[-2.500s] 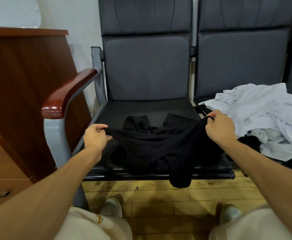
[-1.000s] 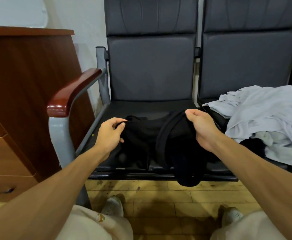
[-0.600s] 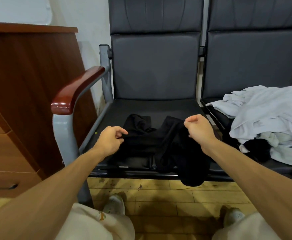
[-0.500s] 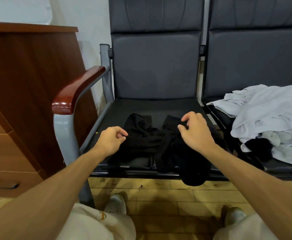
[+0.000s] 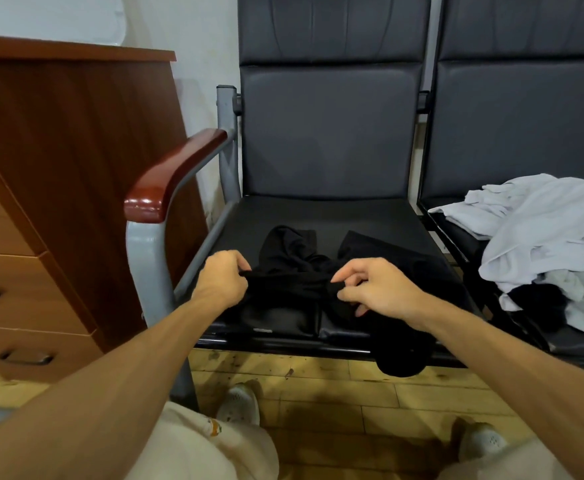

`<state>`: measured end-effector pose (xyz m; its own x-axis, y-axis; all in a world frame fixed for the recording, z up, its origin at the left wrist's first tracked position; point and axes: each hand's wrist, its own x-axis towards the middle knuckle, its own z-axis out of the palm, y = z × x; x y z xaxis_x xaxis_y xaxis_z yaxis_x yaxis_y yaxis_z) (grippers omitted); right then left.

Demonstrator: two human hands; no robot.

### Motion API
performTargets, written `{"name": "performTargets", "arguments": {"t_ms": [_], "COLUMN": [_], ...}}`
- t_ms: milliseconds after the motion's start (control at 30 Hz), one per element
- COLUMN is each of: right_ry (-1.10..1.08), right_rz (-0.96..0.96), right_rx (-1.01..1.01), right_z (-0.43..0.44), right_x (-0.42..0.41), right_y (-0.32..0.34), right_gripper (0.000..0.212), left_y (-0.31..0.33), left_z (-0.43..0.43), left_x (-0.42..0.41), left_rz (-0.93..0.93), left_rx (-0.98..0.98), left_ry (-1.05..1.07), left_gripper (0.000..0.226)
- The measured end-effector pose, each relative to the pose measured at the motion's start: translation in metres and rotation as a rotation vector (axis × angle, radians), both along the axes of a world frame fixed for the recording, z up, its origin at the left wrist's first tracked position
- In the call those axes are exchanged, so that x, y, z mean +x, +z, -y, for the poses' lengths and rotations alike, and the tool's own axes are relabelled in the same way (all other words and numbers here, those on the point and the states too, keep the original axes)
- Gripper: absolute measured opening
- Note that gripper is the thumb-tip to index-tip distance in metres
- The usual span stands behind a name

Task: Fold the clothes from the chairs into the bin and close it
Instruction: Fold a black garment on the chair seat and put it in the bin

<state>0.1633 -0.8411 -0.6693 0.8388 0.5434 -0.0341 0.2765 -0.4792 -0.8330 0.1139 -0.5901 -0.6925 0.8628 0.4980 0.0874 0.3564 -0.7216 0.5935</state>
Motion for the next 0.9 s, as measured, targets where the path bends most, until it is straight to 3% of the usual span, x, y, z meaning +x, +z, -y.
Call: {"name": "performTargets", "arguments": {"t_ms": [67,133,233,300,367,433,533,600,733,800,900], "right_ry": [0.07,0.224,0.509,0.635,0.532,0.256,-0.107,-0.218,-0.104,0.047,0.104], "right_rz": [-0.192,-0.326,-0.418,-0.405,-0.326,-0.144,0.252,0.34,0.321,0.284,0.247], "right_rx": [0.195,0.209,-0.088,-0.282,-0.278,-0.159,-0.166,-0.184,-0.477,-0.651,-0.684], "right_z": [0.008,0.017,0.028,0.033,0.033,0.035,0.044,0.055,0.076,0.083,0.089], "right_x": [-0.002,-0.004,-0.009,-0.01,-0.007,0.002,0.02,0.029,0.039,0.04,0.044], "right_y": [0.011,0.018,0.021,0.018,0.016,0.013,0.011,0.01,0.003,-0.002,-0.005], "right_gripper": [0.015,0.017,0.02,0.02,0.017,0.009,0.022,0.026,0.024,0.026,0.031], "left_y": [0.001,0.003,0.006,0.006,0.005,0.007,0.013,0.012,-0.001,-0.004,-0.003], "left_z": [-0.005,-0.009,-0.01,-0.006,-0.002,0.003,0.019,0.036,0.067,0.072,0.07], "left_x": [0.001,0.002,0.001,-0.002,-0.006,-0.007,-0.004,-0.002,0.006,0.012,0.022], "left_rz": [0.147,0.232,0.219,0.093,-0.06,-0.127,0.022,0.073,-0.175,-0.253,-0.254], "left_rx": [-0.08,-0.098,-0.069,-0.053,-0.011,0.098,0.192,0.168,0.17,0.159,0.11], "left_ry": [0.098,0.183,0.25,0.216,0.135,0.063,-0.114,-0.306,-0.546,-0.551,-0.434], "left_gripper": [0.027,0.031,0.029,0.033,0.038,0.042,0.042,0.037,0.032,0.037,0.049]}}
